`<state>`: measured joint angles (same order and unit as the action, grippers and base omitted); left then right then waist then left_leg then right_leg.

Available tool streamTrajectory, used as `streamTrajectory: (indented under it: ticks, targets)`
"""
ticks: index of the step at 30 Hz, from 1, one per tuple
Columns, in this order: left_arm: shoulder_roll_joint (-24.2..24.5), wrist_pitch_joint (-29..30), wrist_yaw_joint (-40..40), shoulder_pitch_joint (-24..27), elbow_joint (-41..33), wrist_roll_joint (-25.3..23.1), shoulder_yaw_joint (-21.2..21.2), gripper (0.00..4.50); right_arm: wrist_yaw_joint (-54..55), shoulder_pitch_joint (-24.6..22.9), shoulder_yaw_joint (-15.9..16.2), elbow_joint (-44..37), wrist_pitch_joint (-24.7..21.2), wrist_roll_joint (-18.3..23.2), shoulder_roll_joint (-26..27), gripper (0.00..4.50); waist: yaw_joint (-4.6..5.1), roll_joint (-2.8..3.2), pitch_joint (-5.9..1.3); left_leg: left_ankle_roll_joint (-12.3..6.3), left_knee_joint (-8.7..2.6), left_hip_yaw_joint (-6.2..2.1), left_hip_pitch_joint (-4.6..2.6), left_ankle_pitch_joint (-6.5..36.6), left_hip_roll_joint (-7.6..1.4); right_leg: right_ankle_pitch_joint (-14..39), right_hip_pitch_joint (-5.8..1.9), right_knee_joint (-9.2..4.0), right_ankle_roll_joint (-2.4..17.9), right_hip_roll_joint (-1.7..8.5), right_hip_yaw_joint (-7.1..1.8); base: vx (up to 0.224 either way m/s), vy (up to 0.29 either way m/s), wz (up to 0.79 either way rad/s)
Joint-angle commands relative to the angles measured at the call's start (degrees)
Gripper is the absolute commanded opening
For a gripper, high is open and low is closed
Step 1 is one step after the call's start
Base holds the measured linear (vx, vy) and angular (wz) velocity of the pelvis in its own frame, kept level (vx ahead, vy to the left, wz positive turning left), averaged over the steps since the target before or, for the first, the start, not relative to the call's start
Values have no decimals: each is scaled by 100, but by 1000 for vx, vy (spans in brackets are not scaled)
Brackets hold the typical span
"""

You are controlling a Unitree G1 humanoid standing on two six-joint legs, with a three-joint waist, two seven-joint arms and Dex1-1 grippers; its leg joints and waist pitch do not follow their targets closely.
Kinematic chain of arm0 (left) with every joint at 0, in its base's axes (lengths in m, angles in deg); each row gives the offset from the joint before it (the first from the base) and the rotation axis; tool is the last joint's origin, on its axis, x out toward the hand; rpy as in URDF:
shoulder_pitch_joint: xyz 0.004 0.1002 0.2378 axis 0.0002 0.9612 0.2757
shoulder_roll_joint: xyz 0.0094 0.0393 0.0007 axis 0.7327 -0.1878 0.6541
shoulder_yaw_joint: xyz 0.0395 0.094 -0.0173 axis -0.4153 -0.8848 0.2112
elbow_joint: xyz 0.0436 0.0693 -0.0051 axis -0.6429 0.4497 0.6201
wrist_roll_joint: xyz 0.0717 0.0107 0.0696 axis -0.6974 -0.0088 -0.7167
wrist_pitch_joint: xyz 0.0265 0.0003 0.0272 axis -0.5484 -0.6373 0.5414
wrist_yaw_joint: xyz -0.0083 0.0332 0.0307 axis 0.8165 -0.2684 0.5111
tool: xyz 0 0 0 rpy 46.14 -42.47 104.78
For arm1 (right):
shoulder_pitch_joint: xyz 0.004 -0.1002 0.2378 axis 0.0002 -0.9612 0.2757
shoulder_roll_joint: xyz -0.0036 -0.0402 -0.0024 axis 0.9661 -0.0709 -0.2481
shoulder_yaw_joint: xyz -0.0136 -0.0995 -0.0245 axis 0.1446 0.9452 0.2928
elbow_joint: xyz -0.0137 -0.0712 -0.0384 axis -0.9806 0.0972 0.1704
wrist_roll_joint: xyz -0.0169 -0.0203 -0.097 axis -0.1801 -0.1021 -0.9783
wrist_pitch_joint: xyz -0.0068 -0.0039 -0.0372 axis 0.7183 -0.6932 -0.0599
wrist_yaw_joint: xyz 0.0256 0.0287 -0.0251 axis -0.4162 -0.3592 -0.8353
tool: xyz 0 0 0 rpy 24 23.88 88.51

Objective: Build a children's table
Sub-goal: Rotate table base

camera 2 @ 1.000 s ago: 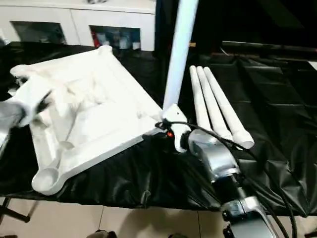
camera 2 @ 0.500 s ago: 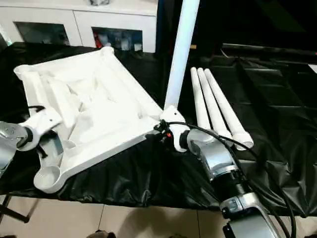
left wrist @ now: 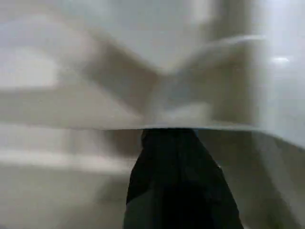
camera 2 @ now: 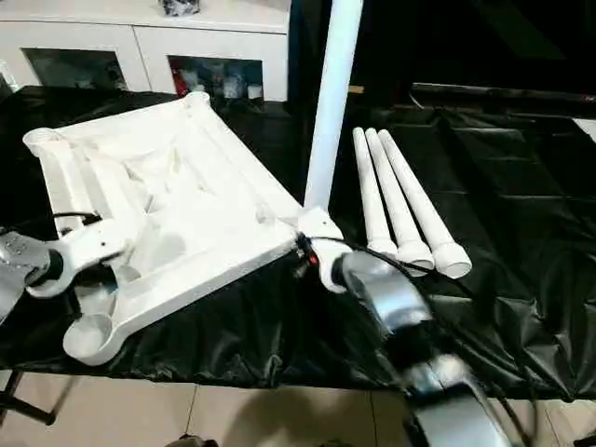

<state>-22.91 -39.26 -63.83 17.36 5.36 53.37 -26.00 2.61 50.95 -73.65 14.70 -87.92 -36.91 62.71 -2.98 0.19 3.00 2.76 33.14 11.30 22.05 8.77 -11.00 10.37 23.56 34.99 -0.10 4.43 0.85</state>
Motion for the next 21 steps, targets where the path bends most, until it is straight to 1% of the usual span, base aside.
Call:
streamTrajectory:
  ticks: [1,2,3,4,5,6,8,9,10,11,12,13,14,15,17,18,19,20,21]
  targets:
    - [-179,40,-435,177,-182,312,-379,0,343,261,-126,355,314,19,145,47,30,102,-353,443,-403,-123,-190,2077,-157,1484,-139,-429,1229,259,-141,0,0,0]
    - [-217,32,-457,175,-212,344,-385,0,407,334,-137,484,347,14,186,23,25,103,-353,456,-403,-115,-207,2103,-162,1464,-129,-421,1219,250,-141,0,0,0]
    - [-241,24,-467,172,-228,363,-389,0,442,379,-144,562,365,13,211,23,22,110,-356,441,-402,-110,-198,2077,-152,1380,-143,-404,1205,239,-139,0,0,0]
    - [-376,15,-467,145,-275,452,-381,0,546,497,-129,775,464,-23,275,16,28,75,-359,421,-403,-105,-191,2051,-152,1345,-152,-399,1189,231,-136,0,0,0]
    - [-467,64,-496,124,-328,534,-381,0,583,559,-127,874,500,-29,318,4,32,74,-367,416,-399,-103,-188,1991,-153,1304,-156,-387,1209,248,-138,0,0,0]
    - [-530,106,-534,114,-373,578,-373,0,609,604,-134,952,534,-36,351,4,17,84,-369,399,-392,-99,-192,1940,-152,1261,-164,-389,1210,248,-140,0,0,0]
    - [-711,138,-568,67,-522,680,-379,0,662,700,-124,1103,612,-68,436,4,25,67,-367,372,-393,-93,-179,1889,-150,1243,-174,-387,1204,240,-140,0,0,0]
    - [-789,161,-556,46,-576,708,-371,0,679,747,-122,1194,668,-87,472,4,26,65,-377,359,-390,-94,-170,1818,-148,1181,-189,-375,1203,247,-139,0,0,0]
    - [-886,130,-523,4,-602,731,-373,0,699,795,-106,1272,721,-115,509,4,32,59,-377,335,-387,-93,-158,1769,-150,1141,-193,-373,1208,251,-139,0,0,0]
    - [-1107,88,-471,-111,-537,808,-355,0,679,861,-96,1356,767,-123,587,4,36,58,-383,318,-378,-88,-160,1734,-145,1115,-197,-374,1213,248,-138,0,0,0]
    - [-1147,76,-463,-133,-530,822,-354,0,677,887,-104,1409,807,-130,610,4,35,56,-383,310,-376,-85,-154,1695,-142,1076,-204,-373,1218,243,-137,0,0,0]
    - [-1345,66,-413,-238,-484,891,-338,0,678,982,-135,1610,955,-152,697,4,33,54,-388,299,-373,-84,-147,1657,-143,1026,-211,-367,1227,249,-138,0,0,0]
    - [-1553,65,-367,-362,-401,948,-333,0,661,1029,-152,1706,1016,-150,763,4,48,27,-392,276,-360,-81,-141,1616,-133,1016,-214,-362,1258,251,-134,0,0,0]
    - [-1633,54,-340,-411,-355,959,-334,0,658,1039,-151,1725,1031,-150,782,4,56,30,-391,247,-361,-80,-130,1586,-136,1001,-224,-369,1253,257,-137,0,0,0]
    - [-1917,-48,-166,-622,-58,931,-359,0,710,1096,-146,1868,1138,-170,830,4,74,10,-399,202,-351,-78,-116,1478,-128,884,-244,-356,1254,244,-131,0,0,0]
    - [-1917,-48,-166,-622,-58,931,-359,0,710,1096,-146,1868,1138,-170,830,4,88,8,-407,165,-345,-83,-105,1398,-129,762,-257,-344,1274,250,-126,0,0,0]
    - [-2041,-136,-45,-726,129,877,-376,0,738,1115,-148,1921,1176,-176,841,4,103,24,-406,149,-347,-85,-94,1362,-131,703,-270,-338,1285,249,-125,0,0,0]
    - [-2179,-267,121,-841,370,815,-377,0,787,1138,-154,1993,1229,-181,842,4,122,13,-410,98,-328,-67,-103,1334,-116,643,-253,-353,1308,234,-123,0,0,0]
    - [-2284,-363,251,-921,562,784,-356,0,805,1136,-159,2016,1255,-182,831,4,119,40,-421,96,-320,-76,-104,1310,-118,595,-267,-338,1339,247,-123,0,0,0]
